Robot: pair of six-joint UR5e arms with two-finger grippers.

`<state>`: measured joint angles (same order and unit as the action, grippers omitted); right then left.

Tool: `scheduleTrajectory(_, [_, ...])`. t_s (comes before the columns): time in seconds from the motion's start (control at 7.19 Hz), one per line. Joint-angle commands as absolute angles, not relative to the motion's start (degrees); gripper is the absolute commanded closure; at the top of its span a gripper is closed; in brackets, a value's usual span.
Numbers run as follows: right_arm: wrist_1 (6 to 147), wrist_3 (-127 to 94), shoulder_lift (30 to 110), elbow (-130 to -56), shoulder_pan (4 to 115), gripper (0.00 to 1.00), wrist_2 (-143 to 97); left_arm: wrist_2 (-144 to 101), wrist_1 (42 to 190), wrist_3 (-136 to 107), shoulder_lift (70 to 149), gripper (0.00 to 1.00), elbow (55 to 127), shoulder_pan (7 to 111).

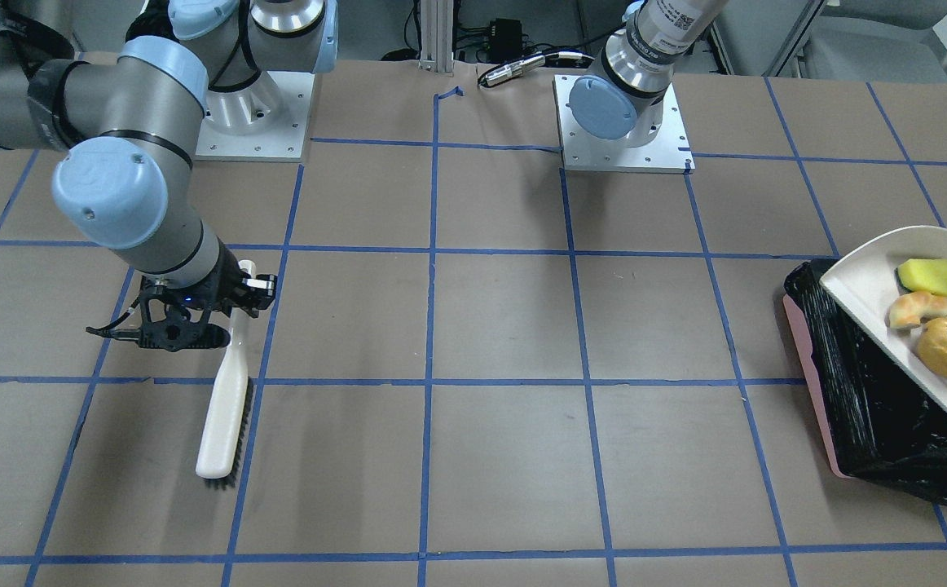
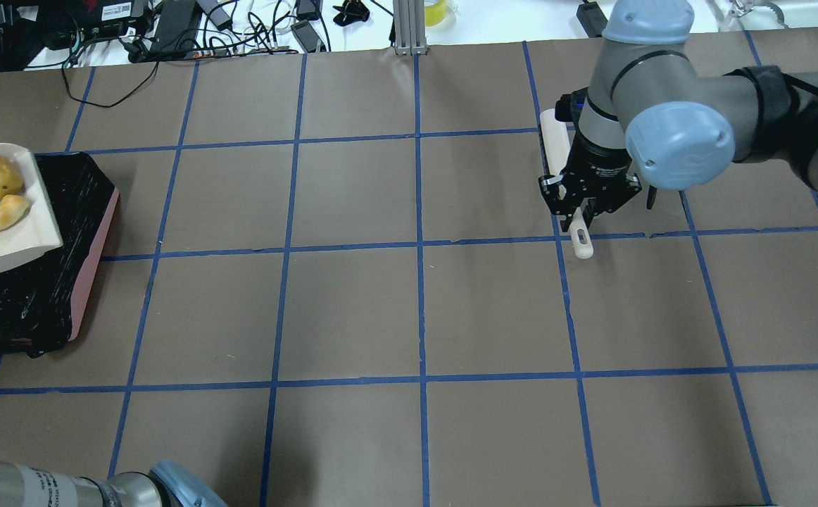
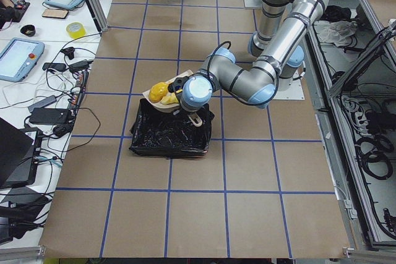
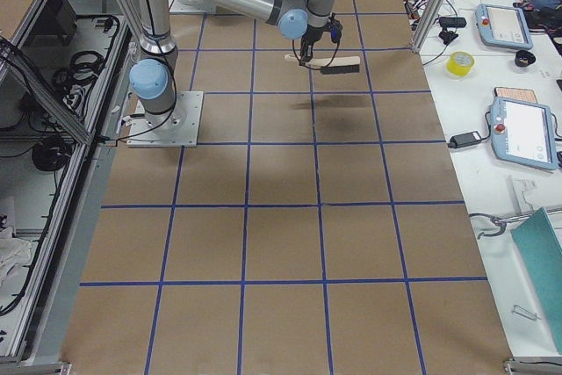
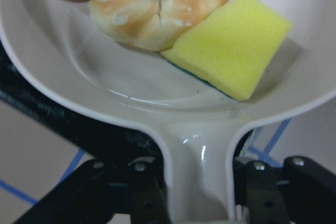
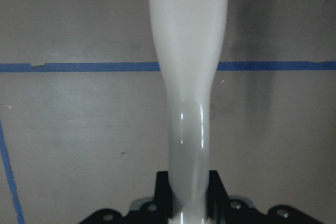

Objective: Sweep and dump trash into bin
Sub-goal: 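Tilt the dustpan over the bin with the left gripper while the right withdraws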

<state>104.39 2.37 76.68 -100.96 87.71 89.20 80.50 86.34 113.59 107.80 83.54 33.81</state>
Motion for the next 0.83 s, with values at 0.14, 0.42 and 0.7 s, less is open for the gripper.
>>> scheduleTrajectory(0.14, [106.88, 13.93, 76.03, -102.57, 77.12, 1.00, 91.05, 100.22, 83.61, 118.19, 111.71, 1.00, 74.63, 33.66])
scheduleTrajectory(0.42, [107.57, 18.70, 75.94, -102.83, 72.70, 1.00, 91.58, 119.85, 78.34, 118.56, 111.45, 1.00, 74.79, 41.26])
scheduleTrajectory(0.7, [109.93, 23.88, 73.49, -102.83, 68.23, 1.00, 92.37, 127.06, 73.33, 118.65, 110.74, 1.00, 75.14, 47.09])
